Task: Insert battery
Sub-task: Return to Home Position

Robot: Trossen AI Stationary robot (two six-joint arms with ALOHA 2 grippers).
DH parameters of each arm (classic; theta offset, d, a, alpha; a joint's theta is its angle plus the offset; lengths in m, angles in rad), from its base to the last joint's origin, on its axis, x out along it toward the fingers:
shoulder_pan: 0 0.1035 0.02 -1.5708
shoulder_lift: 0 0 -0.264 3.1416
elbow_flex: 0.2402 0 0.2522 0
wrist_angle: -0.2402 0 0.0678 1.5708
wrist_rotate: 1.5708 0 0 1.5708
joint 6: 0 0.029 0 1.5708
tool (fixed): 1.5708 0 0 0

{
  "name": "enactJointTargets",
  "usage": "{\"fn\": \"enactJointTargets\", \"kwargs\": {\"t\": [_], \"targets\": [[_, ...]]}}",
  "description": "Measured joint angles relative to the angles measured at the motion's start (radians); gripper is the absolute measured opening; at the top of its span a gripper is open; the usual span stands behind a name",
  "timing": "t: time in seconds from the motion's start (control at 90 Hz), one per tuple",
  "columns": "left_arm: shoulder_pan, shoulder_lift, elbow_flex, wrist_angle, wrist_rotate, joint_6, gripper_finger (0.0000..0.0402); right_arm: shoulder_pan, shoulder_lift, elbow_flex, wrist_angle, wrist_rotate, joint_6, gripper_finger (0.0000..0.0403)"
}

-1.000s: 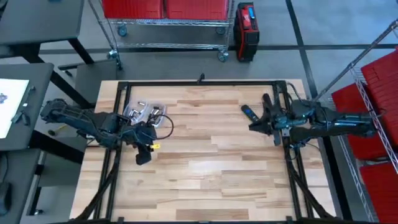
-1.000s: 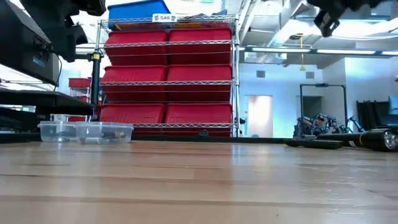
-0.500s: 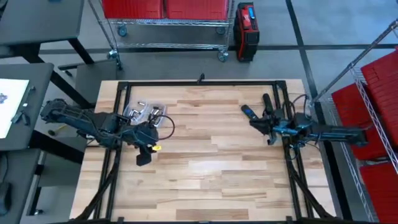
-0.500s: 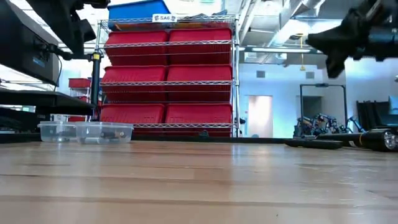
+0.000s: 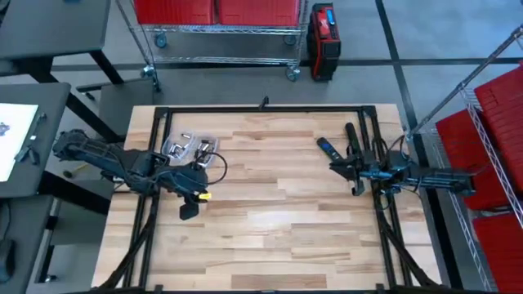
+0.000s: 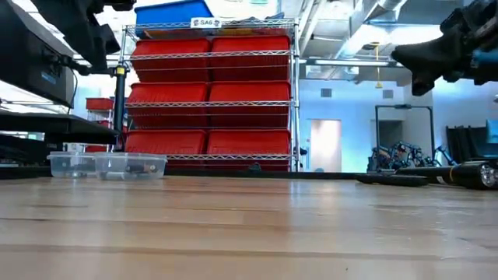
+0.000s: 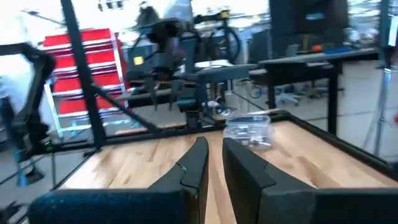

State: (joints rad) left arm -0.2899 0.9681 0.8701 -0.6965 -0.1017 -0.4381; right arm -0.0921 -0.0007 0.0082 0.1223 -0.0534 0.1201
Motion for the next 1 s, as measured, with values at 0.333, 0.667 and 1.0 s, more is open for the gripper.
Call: {"fn": "enactJointTargets", "kwargs": {"t": [0.333,0.667,1.0], "targets": [[0.0,-0.199,-0.141,0.183,-0.011,-0.003,0.0132,-0.014,0.001,0.0,-0.075,-0.007,0.015,0.004],[0.009,-0.408,-0.351,0.538,-0.014,0.126,0.0132,-0.043,0.001,-0.001,-0.103,0.012,0.1,0.004],[0.109,-0.605,-0.589,0.766,0.164,0.21,0.0132,-0.043,0.001,-0.002,-0.102,0.009,0.118,0.004]]}}
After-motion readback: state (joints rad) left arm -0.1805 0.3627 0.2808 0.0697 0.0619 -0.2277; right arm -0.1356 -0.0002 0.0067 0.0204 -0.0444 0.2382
